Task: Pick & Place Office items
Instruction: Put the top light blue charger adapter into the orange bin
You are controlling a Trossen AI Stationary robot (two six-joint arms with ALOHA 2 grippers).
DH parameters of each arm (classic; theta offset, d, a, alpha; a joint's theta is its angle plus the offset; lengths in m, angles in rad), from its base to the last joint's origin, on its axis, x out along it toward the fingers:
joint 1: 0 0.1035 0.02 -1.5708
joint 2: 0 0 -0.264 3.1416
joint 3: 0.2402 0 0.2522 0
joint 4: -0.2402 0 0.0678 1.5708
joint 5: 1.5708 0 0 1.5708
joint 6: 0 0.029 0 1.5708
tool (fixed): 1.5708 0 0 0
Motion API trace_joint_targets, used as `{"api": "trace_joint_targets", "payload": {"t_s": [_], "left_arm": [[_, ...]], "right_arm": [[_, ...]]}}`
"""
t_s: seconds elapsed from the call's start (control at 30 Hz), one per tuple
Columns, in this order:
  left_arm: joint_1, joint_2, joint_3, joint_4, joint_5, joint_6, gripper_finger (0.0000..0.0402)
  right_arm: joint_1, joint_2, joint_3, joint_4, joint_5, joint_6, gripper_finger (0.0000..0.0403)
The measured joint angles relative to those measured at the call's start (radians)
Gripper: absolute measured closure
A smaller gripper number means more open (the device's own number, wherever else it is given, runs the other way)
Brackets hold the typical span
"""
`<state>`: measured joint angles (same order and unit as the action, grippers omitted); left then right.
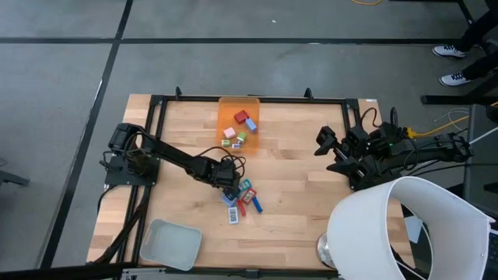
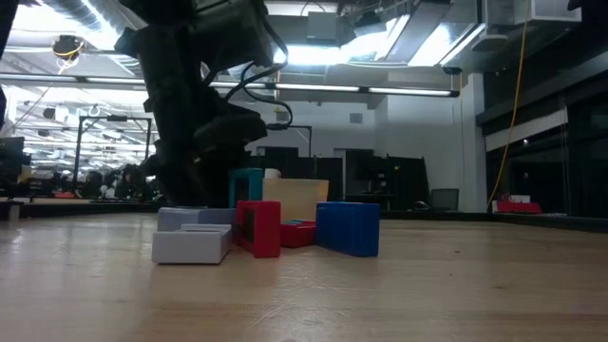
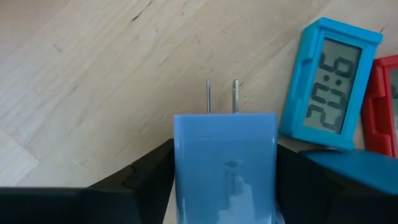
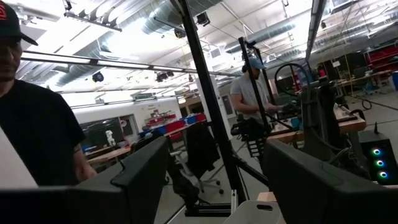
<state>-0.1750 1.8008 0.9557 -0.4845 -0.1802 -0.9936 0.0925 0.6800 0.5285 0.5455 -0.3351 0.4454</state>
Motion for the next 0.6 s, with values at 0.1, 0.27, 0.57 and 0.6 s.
{"api": "trace_joint_targets", "payload": {"t_s": [0.1,0.27,0.57,0.6], "left_arm": [[0.0,-0.001,-0.003,0.001,0.0,0.0,0.0182],[0.001,-0.013,-0.013,0.053,0.006,-0.035,0.0189],[-0.001,-0.201,-0.014,0.136,-0.067,-0.074,0.019],[0.0,-0.225,-0.015,0.126,-0.087,-0.073,0.019]], "right_arm": [[0.0,-0.001,0.0,0.0,-0.009,0.007,0.0142],[0.0,-0.006,0.0,0.0,-0.022,0.012,0.0142],[0.0,-0.021,0.001,-0.008,-0.025,-0.015,0.0142],[0.0,-0.022,0.001,-0.01,-0.025,-0.019,0.0142]]}}
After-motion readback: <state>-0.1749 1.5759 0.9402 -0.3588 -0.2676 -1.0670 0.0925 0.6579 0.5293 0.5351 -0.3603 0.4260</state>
